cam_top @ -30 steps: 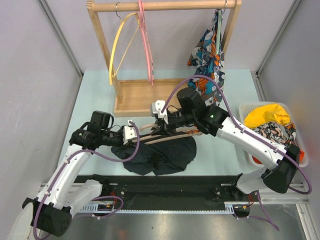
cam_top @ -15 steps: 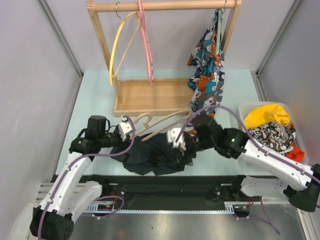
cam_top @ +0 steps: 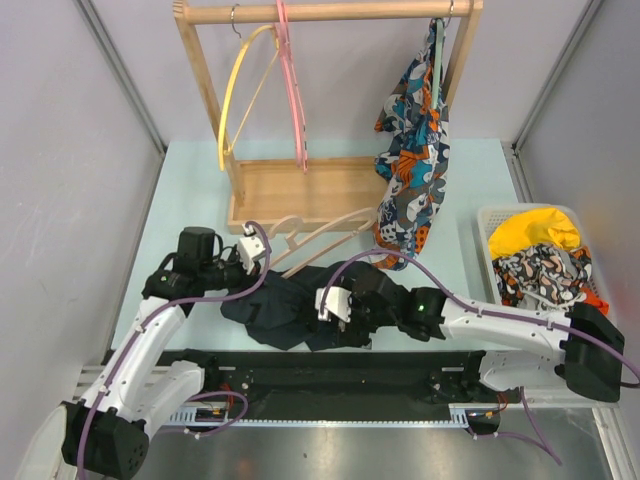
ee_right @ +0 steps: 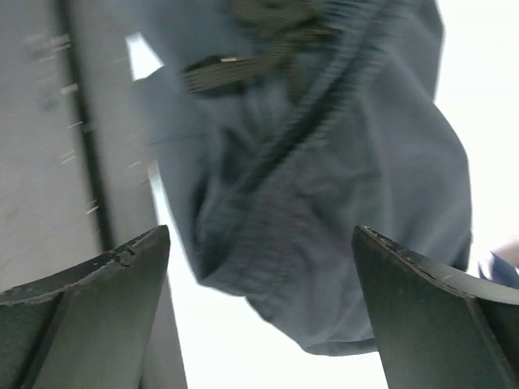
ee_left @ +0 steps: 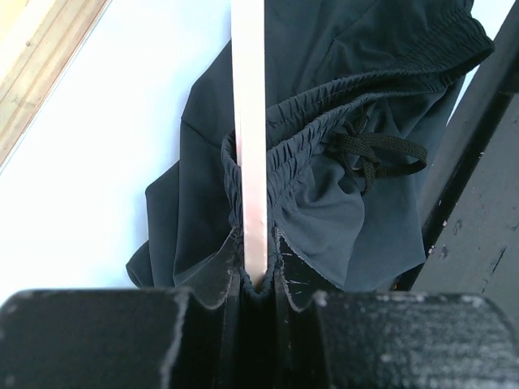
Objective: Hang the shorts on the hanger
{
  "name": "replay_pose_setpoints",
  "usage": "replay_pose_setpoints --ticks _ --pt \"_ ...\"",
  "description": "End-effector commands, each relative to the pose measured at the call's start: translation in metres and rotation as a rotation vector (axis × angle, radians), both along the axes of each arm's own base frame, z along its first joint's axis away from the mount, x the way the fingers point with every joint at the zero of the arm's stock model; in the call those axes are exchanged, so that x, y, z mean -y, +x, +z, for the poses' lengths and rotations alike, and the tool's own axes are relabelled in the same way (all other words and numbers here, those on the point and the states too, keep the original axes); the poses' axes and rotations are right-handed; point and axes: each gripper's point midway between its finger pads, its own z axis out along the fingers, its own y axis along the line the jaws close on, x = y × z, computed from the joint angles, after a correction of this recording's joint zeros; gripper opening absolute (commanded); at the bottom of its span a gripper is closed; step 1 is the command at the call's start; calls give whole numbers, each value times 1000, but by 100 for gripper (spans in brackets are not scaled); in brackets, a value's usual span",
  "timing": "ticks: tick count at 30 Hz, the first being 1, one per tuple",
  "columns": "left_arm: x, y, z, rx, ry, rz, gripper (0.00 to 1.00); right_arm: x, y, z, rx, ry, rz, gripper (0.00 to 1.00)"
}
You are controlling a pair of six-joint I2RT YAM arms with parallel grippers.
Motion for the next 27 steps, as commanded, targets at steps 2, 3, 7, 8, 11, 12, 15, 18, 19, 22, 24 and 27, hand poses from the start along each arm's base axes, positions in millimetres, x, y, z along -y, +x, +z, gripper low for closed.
replay_pose_setpoints --ticks 2,3,7,8,11,12,15,18,19,22,24,27 --pt "-1 15 21 56 -21 29 0 3 37 3 123 41 -192 93" --pt "-2 15 21 55 -18 29 0 11 46 1 146 21 -230 89" --pt "-7 16 22 60 -5 29 1 43 72 -8 159 -51 -338 71" --pt "-9 16 22 49 -1 38 0 50 75 -10 156 -65 -355 68" --pt "-7 13 25 8 -11 19 0 73 91 -14 145 -107 -419 62" --pt "-5 12 27 10 -19 6 0 77 92 -14 133 -106 -423 56" --pt "-6 12 32 45 -11 -9 0 92 98 -20 73 -110 -464 44" --pt "-9 11 35 50 -11 -6 1 104 101 -26 -17 -83 -516 22" --pt "-6 8 39 48 -28 -23 0 107 102 -28 -44 -75 -538 16" --pt "-7 3 42 69 -23 -43 0 116 106 -30 -100 -46 -570 0" --pt "-12 1 42 74 -14 -37 0 125 109 -27 -119 -26 -595 0" --pt "-20 1 44 102 -11 -65 0 139 113 -19 -136 11 -627 0"
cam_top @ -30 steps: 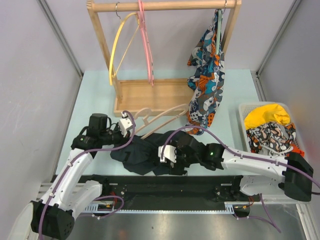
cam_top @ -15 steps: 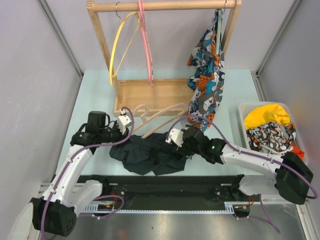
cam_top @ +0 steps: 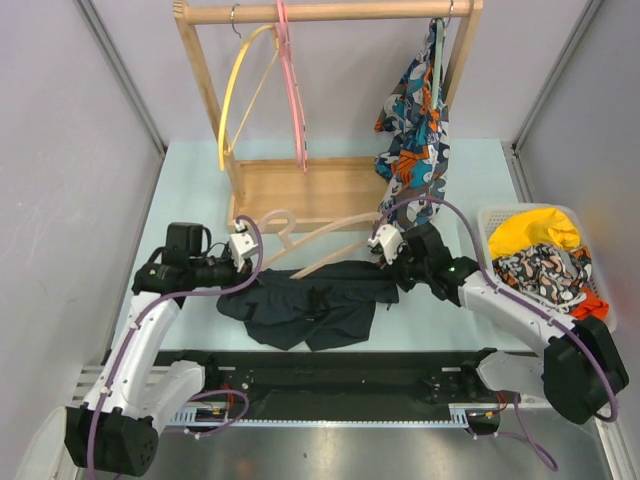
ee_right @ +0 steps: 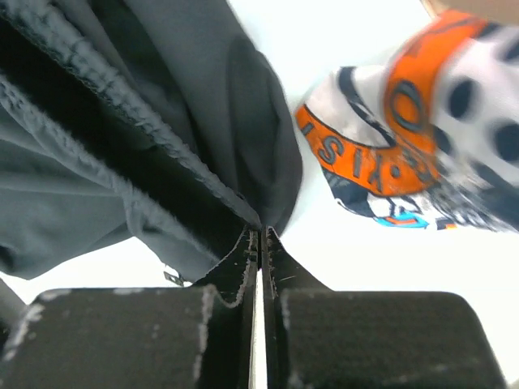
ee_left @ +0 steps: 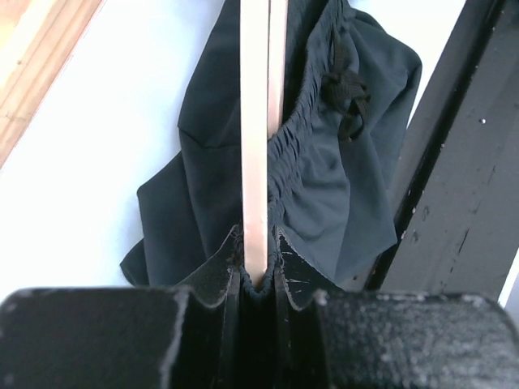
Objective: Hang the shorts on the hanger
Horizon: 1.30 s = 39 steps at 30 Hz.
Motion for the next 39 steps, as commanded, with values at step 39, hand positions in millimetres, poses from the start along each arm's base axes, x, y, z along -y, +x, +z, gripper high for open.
replay_pose_setpoints --ticks 39 --pt "-12 13 -2 197 420 -294 0 -34 -15 132 179 185 173 0"
